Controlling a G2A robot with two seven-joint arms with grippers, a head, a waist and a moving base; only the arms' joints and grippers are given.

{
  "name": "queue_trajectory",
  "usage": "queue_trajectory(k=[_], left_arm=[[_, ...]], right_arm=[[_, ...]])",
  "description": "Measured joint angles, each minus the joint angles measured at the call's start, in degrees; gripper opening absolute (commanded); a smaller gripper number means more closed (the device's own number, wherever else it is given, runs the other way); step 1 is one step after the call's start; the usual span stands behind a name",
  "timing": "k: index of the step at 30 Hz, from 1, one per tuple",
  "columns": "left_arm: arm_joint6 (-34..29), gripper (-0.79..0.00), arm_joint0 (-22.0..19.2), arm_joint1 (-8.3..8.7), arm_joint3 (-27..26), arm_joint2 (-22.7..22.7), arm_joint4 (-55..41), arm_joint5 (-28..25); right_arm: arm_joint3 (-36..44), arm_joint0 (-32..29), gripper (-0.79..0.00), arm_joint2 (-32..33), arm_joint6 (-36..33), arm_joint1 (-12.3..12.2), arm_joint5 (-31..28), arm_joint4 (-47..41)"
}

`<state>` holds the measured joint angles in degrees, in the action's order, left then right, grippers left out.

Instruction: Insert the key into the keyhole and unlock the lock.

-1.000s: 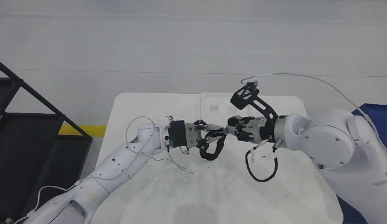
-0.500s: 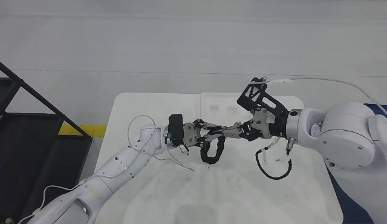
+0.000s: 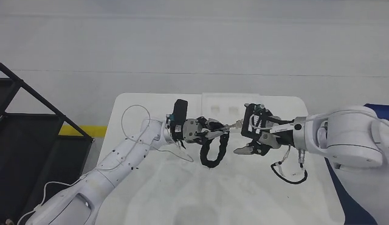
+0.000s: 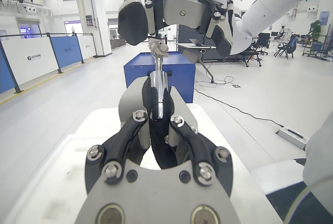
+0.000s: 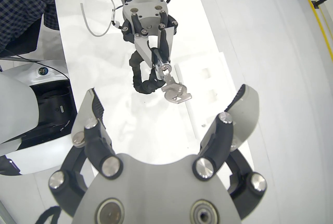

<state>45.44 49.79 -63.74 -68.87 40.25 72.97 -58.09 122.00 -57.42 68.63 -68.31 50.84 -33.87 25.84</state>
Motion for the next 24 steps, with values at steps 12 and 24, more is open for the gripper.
queue_trajectory(k=[12, 24], left_arm=[[-2.9, -0.785, -0.3, -0.88, 1.0, 0.7, -2.4, 0.5], [-3.7, -0.785, -0.4, -2.08, 3.0, 1.3, -2.7, 0.8]], right_arm=[[-0.4, -0.4, 0.0, 0.0, 0.4, 0.0, 0.8, -0.3], [1.7, -0.7, 0.0, -3.5, 2.7, -0.2, -2.8, 7.6]])
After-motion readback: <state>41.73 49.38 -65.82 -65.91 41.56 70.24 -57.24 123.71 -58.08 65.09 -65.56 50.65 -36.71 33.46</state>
